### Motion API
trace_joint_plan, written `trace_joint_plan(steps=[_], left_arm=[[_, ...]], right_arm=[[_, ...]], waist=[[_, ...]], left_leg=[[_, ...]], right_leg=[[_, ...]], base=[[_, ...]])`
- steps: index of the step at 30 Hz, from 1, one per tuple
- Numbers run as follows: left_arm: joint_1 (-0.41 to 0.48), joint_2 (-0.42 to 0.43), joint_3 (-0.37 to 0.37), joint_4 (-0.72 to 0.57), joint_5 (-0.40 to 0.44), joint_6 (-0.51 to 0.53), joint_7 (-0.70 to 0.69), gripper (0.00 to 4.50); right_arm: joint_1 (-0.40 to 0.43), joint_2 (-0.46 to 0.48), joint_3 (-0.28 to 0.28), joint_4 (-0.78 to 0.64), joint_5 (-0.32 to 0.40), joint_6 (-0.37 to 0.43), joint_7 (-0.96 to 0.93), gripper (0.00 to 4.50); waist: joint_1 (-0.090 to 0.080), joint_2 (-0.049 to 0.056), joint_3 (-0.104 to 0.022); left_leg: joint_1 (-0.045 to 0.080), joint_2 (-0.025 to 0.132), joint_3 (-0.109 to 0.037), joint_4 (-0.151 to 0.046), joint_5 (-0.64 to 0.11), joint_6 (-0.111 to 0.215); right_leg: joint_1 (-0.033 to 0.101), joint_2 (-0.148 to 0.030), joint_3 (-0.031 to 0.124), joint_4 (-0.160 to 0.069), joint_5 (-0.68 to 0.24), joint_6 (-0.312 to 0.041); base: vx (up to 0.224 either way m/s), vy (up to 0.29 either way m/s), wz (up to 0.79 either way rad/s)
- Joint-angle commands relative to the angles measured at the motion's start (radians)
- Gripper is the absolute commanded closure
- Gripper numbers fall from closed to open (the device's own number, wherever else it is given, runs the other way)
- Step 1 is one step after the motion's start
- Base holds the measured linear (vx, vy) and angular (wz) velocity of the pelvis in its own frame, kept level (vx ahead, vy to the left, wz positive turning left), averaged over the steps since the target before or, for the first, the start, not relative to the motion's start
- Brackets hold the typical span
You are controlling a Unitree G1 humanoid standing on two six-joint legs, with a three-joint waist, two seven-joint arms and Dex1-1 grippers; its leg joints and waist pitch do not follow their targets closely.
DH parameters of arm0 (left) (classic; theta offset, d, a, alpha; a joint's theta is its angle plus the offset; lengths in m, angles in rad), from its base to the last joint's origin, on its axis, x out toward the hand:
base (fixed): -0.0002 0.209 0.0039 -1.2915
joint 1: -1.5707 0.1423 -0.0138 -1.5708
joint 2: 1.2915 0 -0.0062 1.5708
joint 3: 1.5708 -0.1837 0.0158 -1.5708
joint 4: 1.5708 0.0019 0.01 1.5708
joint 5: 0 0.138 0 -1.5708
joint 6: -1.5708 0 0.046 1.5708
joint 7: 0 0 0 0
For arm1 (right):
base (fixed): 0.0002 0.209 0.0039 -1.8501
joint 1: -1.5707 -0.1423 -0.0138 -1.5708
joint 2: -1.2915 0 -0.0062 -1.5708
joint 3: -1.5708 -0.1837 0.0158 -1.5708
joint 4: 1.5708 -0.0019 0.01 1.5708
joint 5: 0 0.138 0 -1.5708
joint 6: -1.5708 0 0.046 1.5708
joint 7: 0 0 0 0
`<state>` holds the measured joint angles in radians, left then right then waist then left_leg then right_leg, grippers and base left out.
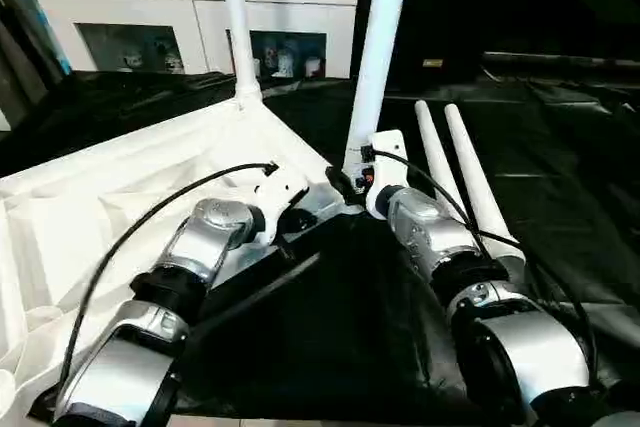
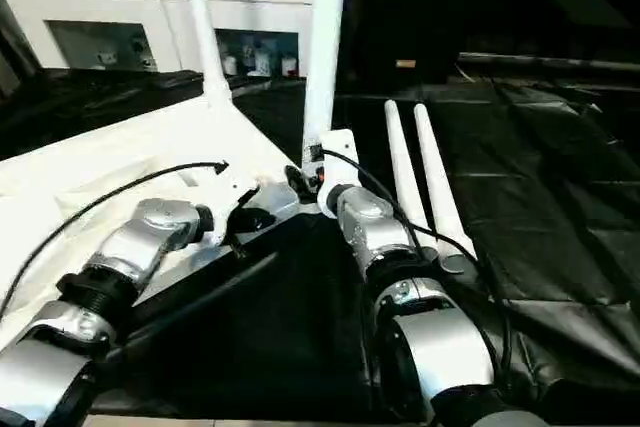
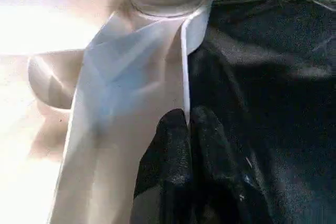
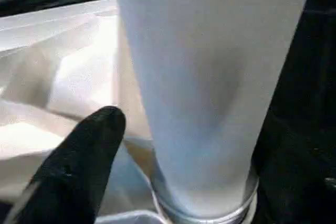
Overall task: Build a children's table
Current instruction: Insert table leg to table base, then rotate leg to tighten
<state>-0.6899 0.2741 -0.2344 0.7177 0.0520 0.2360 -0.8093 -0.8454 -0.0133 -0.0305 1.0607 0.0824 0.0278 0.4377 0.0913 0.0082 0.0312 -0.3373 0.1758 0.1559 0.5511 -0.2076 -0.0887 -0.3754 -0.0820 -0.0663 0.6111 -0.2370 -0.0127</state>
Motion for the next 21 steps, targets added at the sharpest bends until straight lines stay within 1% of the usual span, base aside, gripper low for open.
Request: trace_joint_plan(steps=[1,2,3,4,5,6,7,8,9,10,11,12,13,14,15,16,18,19,21], left_arm=[[0.018,0.019,-0.019,-0.009,0.008,-0.034,-0.038,4.5],[0.023,0.026,-0.022,-0.016,0.006,-0.045,-0.053,4.5],[0.033,0.041,-0.026,-0.034,0.002,-0.054,-0.083,4.5],[0.048,0.059,-0.031,-0.059,-0.009,-0.078,-0.126,4.5],[0.059,0.073,-0.034,-0.077,-0.016,-0.096,-0.159,4.5],[0.081,0.096,-0.039,-0.114,-0.03,-0.123,-0.205,4.5],[0.111,0.125,-0.043,-0.165,-0.052,-0.152,-0.268,4.5],[0.122,0.136,-0.043,-0.185,-0.059,-0.151,-0.286,4.5],[0.131,0.145,-0.043,-0.202,-0.066,-0.156,-0.301,4.5],[0.137,0.149,-0.041,-0.213,-0.072,-0.157,-0.312,4.5],[0.148,0.157,-0.038,-0.234,-0.084,-0.153,-0.327,4.5],[0.155,0.161,-0.035,-0.247,-0.092,-0.155,-0.337,4.5],[0.162,0.164,-0.031,-0.259,-0.102,-0.156,-0.347,4.5],[0.168,0.164,-0.027,-0.269,-0.114,-0.151,-0.357,4.5],[0.168,0.164,-0.027,-0.269,-0.114,-0.151,-0.357,4.5],[0.174,0.165,-0.024,-0.279,-0.122,-0.15,-0.365,4.5],[0.185,0.17,-0.022,-0.297,-0.132,-0.149,-0.379,4.5],[0.189,0.172,-0.022,-0.304,-0.133,-0.147,-0.383,4.5],[0.194,0.173,-0.02,-0.314,-0.133,-0.141,-0.389,4.5]], right_arm=[[0.048,0.007,0.073,-0.004,-0.024,0.025,0.126,0.33],[0.055,-0.002,0.082,-0.017,-0.03,0.025,0.141,0.12],[0.072,-0.026,0.101,-0.051,-0.038,0.028,0.176,0.12],[0.094,-0.055,0.12,-0.092,-0.043,0.028,0.22,0.12],[0.11,-0.075,0.134,-0.123,-0.046,0.029,0.252,0.12],[0.14,-0.11,0.146,-0.184,-0.034,0.04,0.319,0.12],[0.183,-0.158,0.161,-0.273,-0.011,0.057,0.413,0.12],[0.203,-0.179,0.17,-0.315,0.0,0.064,0.453,0.12],[0.219,-0.194,0.173,-0.348,0.008,0.068,0.483,0.12],[0.23,-0.204,0.173,-0.371,0.018,0.075,0.507,0.12],[0.251,-0.223,0.177,-0.415,0.038,0.088,0.553,0.12],[0.266,-0.236,0.179,-0.446,0.05,0.099,0.583,0.12],[0.278,-0.247,0.184,-0.472,0.057,0.107,0.602,0.12],[0.289,-0.257,0.189,-0.492,0.061,0.113,0.617,0.12],[0.289,-0.257,0.189,-0.492,0.061,0.113,0.617,0.12],[0.302,-0.267,0.195,-0.522,0.065,0.128,0.627,0.12],[0.325,-0.282,0.202,-0.57,0.07,0.153,0.643,0.12],[0.333,-0.285,0.202,-0.586,0.072,0.162,0.649,0.12],[0.343,-0.287,0.198,-0.608,0.076,0.172,0.656,0.12]], waist=[[0.002,0.006,-0.037],[0.003,0.005,-0.039],[-0.001,0.008,-0.048],[0.0,0.008,-0.049],[0.005,0.006,-0.05],[0.004,0.006,-0.051],[0.011,0.005,-0.055],[0.013,0.004,-0.059],[0.014,0.006,-0.065],[0.019,0.006,-0.07],[0.021,0.003,-0.067],[0.024,0.004,-0.064],[0.025,0.006,-0.06],[0.025,0.003,-0.057],[0.026,0.005,-0.055],[0.026,0.007,-0.052],[0.026,0.004,-0.051],[0.028,0.005,-0.048],[0.027,0.004,-0.046]], left_leg=[[-0.018,0.058,-0.012,-0.069,-0.133,0.047],[-0.018,0.057,-0.012,-0.065,-0.106,0.054],[-0.016,0.053,-0.008,-0.054,-0.038,0.068],[-0.018,0.05,-0.005,-0.045,0.023,0.09],[-0.021,0.048,-0.004,-0.038,0.058,0.118],[-0.022,0.048,-0.002,-0.035,0.071,0.128],[-0.024,0.049,-0.002,-0.027,0.099,0.151],[-0.024,0.05,-0.003,-0.022,0.122,0.162],[-0.025,0.048,-0.002,-0.014,0.167,0.178],[-0.022,0.049,-0.001,-0.007,0.201,0.184],[-0.029,0.047,0.0,-0.005,0.199,0.189],[-0.03,0.049,0.002,-0.007,0.179,0.19],[-0.028,0.054,0.001,-0.013,0.12,0.182],[-0.028,0.057,0.002,-0.016,0.074,0.171],[-0.028,0.06,0.001,-0.018,0.056,0.163],[-0.025,0.062,0.001,-0.022,0.027,0.152],[-0.024,0.063,0.002,-0.024,0.01,0.138],[-0.023,0.064,0.004,-0.024,0.004,0.13],[-0.025,0.062,0.006,-0.025,-0.013,0.117]], right_leg=[[0.043,-0.077,0.055,-0.073,-0.036,-0.201],[0.044,-0.076,0.053,-0.069,0.007,-0.207],[0.044,-0.072,0.052,-0.056,0.12,-0.229],[0.045,-0.067,0.049,-0.047,0.229,-0.248],[0.05,-0.065,0.046,-0.042,0.307,-0.254],[0.048,-0.064,0.045,-0.038,0.336,-0.259],[0.055,-0.063,0.043,-0.032,0.406,-0.259],[0.058,-0.062,0.043,-0.024,0.459,-0.258],[0.054,-0.056,0.04,-0.012,0.551,-0.264],[0.047,-0.049,0.037,-0.005,0.598,-0.279],[0.047,-0.047,0.035,-0.004,0.6,-0.285],[0.042,-0.05,0.035,-0.007,0.574,-0.287],[0.041,-0.055,0.034,-0.015,0.481,-0.291],[0.042,-0.059,0.037,-0.021,0.398,-0.291],[0.04,-0.061,0.038,-0.023,0.357,-0.291],[0.038,-0.061,0.039,-0.029,0.284,-0.29],[0.038,-0.065,0.042,-0.033,0.223,-0.287],[0.036,-0.065,0.045,-0.034,0.201,-0.283],[0.035,-0.064,0.046,-0.035,0.17,-0.277]], base=[[0.0,0.0,0.0],[0.0,0.0,0.0],[0.0,0.0,0.0],[0.0,0.0,0.0],[0.0,0.0,0.0],[0.0,0.0,0.0],[0.052,-0.007,0.01],[0.052,-0.007,0.01],[0.0,0.0,0.0],[0.0,0.0,0.0],[0.0,0.0,0.0],[0.0,0.0,0.0],[0.0,0.0,0.0],[0.0,0.0,0.0],[0.0,0.0,0.0],[0.0,0.0,0.0],[0.0,0.0,0.0],[0.0,0.0,0.0],[0.0,0.0,0.0]])
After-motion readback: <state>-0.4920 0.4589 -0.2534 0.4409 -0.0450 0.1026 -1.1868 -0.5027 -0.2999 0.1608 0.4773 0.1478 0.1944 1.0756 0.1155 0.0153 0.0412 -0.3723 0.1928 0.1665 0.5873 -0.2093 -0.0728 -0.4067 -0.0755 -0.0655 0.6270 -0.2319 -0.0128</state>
